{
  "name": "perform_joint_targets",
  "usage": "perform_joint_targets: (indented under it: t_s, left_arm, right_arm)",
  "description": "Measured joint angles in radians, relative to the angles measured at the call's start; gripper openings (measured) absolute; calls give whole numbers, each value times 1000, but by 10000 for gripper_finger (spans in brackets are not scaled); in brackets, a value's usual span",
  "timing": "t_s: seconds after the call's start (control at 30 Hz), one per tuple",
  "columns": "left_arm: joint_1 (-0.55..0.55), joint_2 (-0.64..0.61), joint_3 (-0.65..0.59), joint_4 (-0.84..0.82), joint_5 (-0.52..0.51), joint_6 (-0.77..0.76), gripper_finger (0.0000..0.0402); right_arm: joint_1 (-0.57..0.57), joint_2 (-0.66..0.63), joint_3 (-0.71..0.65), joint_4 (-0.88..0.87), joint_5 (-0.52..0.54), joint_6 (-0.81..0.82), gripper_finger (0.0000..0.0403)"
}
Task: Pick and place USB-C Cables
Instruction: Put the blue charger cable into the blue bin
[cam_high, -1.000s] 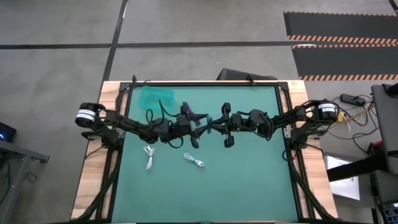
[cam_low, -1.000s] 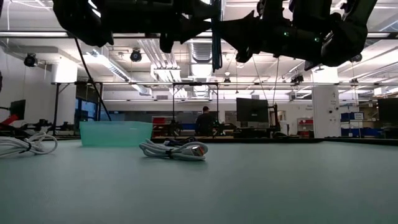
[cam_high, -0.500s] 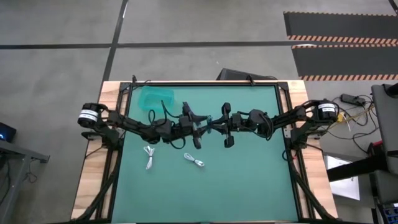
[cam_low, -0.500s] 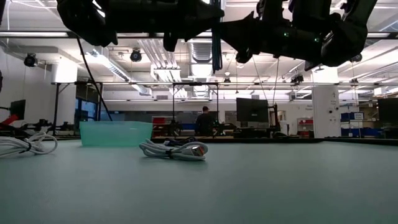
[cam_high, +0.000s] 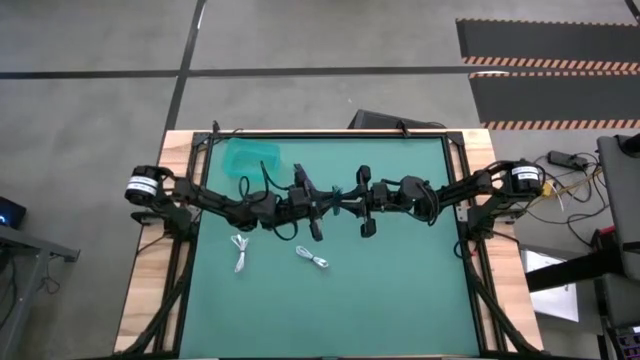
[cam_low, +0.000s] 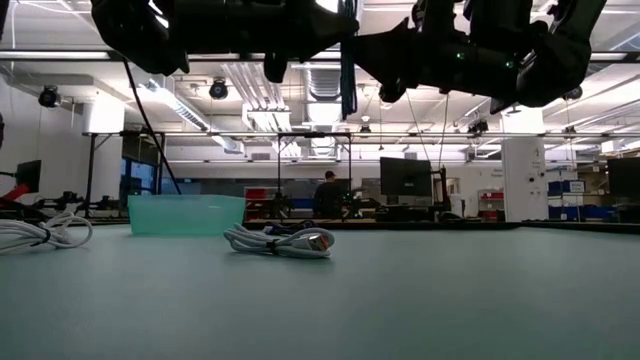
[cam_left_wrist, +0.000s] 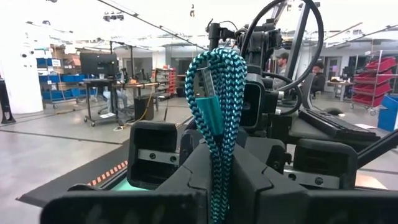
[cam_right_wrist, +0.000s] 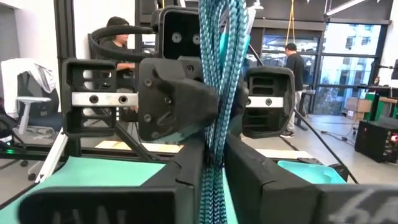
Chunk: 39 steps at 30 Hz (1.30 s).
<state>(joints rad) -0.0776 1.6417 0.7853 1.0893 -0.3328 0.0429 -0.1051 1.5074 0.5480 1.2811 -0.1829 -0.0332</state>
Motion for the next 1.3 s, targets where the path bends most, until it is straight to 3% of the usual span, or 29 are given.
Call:
perform_joint_targets:
  t_s: [0.3, 0.57, 1.0, 1.3]
  left_arm:
    - [0, -4, 0, -17, 1, -1, 13]
    - [-1, -102, 0, -217, -1, -3, 13]
    - [0, -361, 69, -952, -15, -71, 13]
    - [7, -386, 299, -1621, -6, -187, 12]
  right_arm:
    - [-12, -9, 0, -7, 3, 65, 148]
    - [-18, -101, 0, -146, 10, 85, 178]
    - [-18, -329, 0, -502, 76, 58, 180]
    - [-18, -362, 0, -552, 81, 56, 180]
